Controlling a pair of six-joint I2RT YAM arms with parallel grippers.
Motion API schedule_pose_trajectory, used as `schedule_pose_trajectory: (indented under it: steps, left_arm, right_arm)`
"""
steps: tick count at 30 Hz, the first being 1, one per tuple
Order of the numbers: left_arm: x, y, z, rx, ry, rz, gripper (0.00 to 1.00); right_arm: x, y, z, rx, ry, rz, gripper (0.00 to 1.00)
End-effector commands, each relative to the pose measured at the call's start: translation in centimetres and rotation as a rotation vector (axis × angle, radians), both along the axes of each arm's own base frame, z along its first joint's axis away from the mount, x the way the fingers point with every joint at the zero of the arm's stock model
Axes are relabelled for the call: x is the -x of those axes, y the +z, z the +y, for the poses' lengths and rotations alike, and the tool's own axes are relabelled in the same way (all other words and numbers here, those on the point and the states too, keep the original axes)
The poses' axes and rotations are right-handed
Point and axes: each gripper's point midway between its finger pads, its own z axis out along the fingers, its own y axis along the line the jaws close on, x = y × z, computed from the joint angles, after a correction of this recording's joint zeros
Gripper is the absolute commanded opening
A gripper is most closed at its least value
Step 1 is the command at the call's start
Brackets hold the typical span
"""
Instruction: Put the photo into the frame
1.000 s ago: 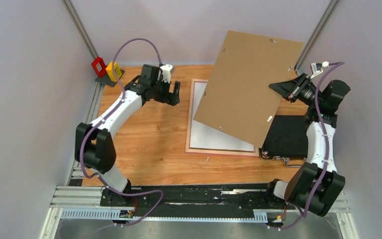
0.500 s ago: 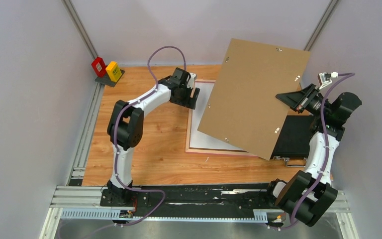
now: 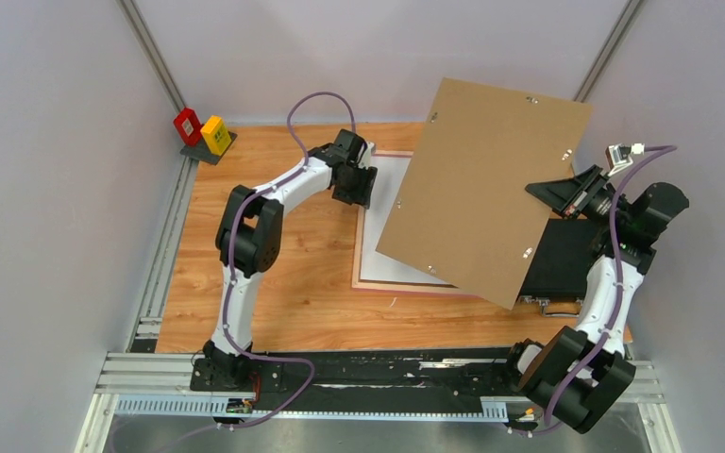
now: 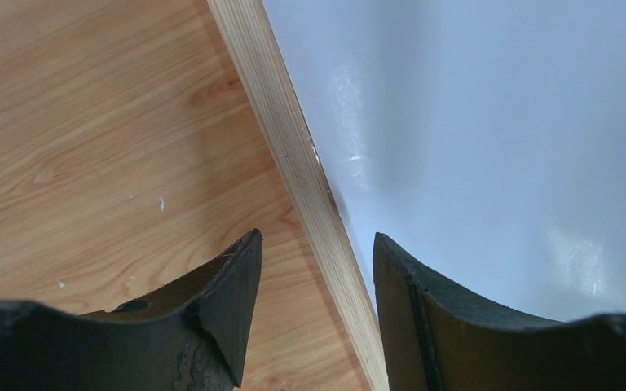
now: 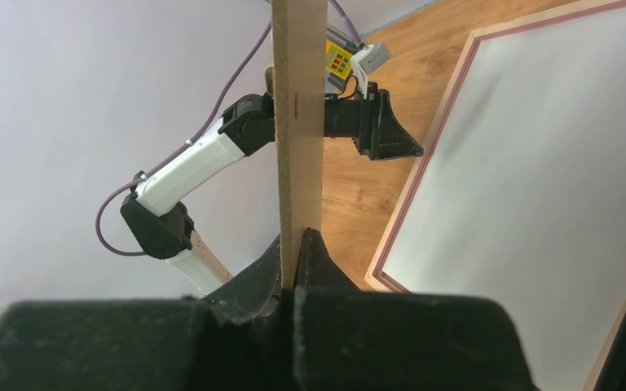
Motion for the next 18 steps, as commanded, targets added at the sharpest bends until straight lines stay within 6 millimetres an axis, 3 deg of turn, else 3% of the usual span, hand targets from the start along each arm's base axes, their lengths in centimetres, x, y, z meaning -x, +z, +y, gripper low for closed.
schedule_pose_trajectory:
  steps: [1, 18]
  left_arm:
    - [-0.6, 0.2, -1.2, 0.029, 0.01, 0.0, 0.59]
    - [-0.9, -1.4, -1.3, 0.024, 0.026, 0.022, 0.4]
  right_arm:
    - [0.8, 0.9, 0.4, 0.03, 0.005, -0.048, 0.0]
    - [1.2, 0.8, 0.7, 0.041, -0.003, -0.06, 0.0]
